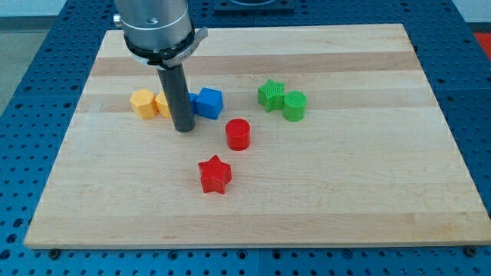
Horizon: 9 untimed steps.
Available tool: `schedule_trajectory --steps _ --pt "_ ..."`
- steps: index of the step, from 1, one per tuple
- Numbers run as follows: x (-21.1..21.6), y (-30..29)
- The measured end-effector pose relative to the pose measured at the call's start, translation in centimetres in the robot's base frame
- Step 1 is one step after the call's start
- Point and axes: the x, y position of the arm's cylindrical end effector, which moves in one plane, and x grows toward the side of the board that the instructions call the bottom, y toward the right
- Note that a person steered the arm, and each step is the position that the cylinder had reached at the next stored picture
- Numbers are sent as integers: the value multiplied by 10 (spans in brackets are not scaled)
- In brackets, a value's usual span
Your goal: Push the red circle closer to green circle
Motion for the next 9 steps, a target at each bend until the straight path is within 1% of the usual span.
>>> schedule_trajectory --steps 1,2,5,6,7,8,9 --pt "17 0" --pt "22 13" --pt "22 112" --pt "29 134" --pt "33 135" --pt "23 144" --pt "3 155"
